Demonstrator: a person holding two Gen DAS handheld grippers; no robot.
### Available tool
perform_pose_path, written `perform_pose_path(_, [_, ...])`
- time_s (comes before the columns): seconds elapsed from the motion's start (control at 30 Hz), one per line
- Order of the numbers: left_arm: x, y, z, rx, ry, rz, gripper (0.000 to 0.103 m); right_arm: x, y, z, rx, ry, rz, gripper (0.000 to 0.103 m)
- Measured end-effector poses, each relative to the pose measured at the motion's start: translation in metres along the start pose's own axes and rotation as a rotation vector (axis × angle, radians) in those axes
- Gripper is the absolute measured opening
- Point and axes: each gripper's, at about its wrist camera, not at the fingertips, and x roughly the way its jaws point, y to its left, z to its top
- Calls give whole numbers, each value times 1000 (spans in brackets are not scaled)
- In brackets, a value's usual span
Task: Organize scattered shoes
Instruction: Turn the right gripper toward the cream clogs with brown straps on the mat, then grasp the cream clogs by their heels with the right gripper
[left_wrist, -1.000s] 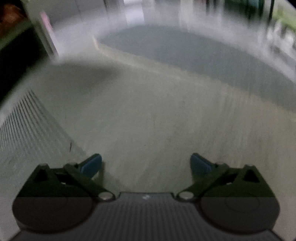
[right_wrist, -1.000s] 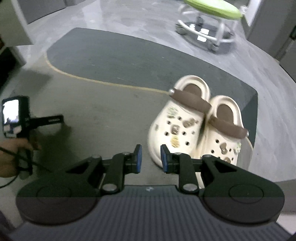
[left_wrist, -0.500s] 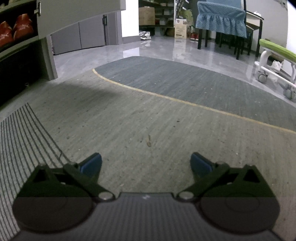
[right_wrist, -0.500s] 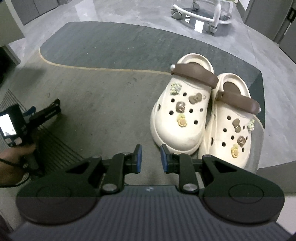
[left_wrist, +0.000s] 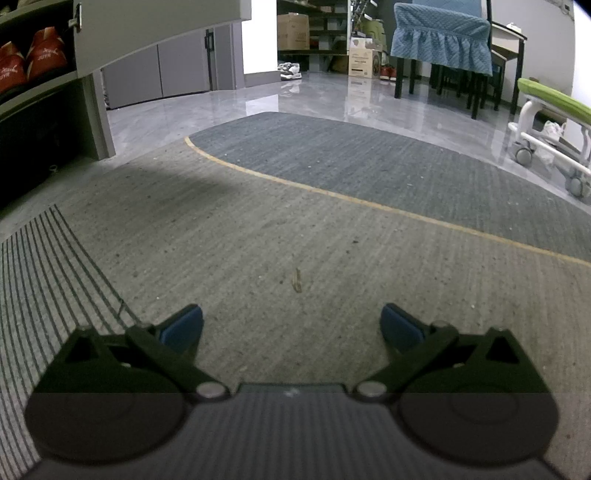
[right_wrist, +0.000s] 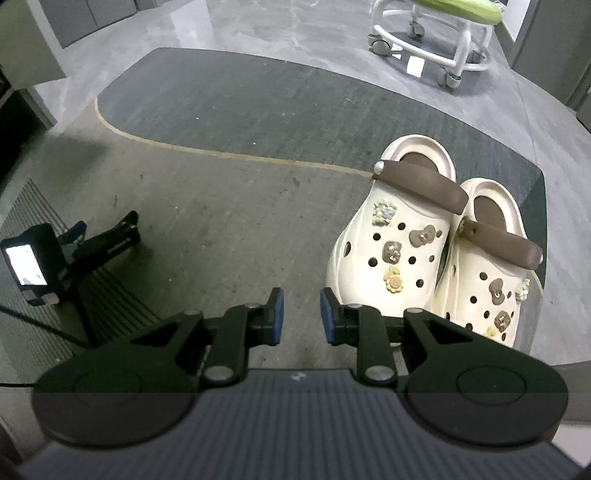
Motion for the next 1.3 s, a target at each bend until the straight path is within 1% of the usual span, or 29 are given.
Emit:
perform_pose_path(0.17, [0,0,0,-1,0,1,103,0,-2,0,-17,14,-6,26])
perform_pose_path(0.3, [0,0,1,-3,0,1,103,4,-6,3,4,18,-14,26])
perform_pose_path(0.4, [0,0,0,-3,0,1,103,2,-1,6,-34,-6,-15,26])
perform_pose_path(0.53, [0,0,0,-3,0,1,103,-5,-1,9,-50,-34,-14,26])
perform_pose_path(0.63, [0,0,0,-3,0,0,103,-6,-8,8,-32,-22,-35,26])
perform_pose_path(0.73, [0,0,0,-4,0,0,103,-6,-23,1,41,14,-54,26])
perform_pose_path(0.8, [0,0,0,-4,0,0,103,-7,-36,-11,98,60,-82,26])
perform_pose_path(0.87, [0,0,0,-4,0,0,103,-8,-46,-25,120,99,-115,26])
perform_pose_path(0.97, [0,0,0,-3,0,-1,103,-10,-64,-58,125,184,-196,26])
perform_pose_path(1.03, [0,0,0,-3,0,-1,103,-11,-75,-69,147,209,-238,26])
perform_pose_path(1.07, [0,0,0,-3,0,-1,103,-12,-80,-68,165,204,-258,26])
perform_pose_path(1.1, [0,0,0,-3,0,-1,103,-14,-85,-66,182,195,-276,27])
perform_pose_path(1.13, [0,0,0,-3,0,-1,103,-18,-89,-58,200,160,-287,36])
perform_pose_path(1.17, [0,0,0,-3,0,-1,103,-22,-93,-49,217,124,-295,50])
perform_pose_path(1.2, [0,0,-1,-4,0,0,103,-24,-95,-39,232,87,-294,60])
perform_pose_path(1.23, [0,-1,-1,-6,-1,2,103,-26,-99,-27,244,48,-285,75])
perform_pose_path(1.27, [0,-1,-1,-8,-1,5,103,-27,-103,-13,254,5,-272,81])
perform_pose_path(1.3, [0,-1,-1,-9,-1,4,103,-24,-110,10,250,-43,-245,81])
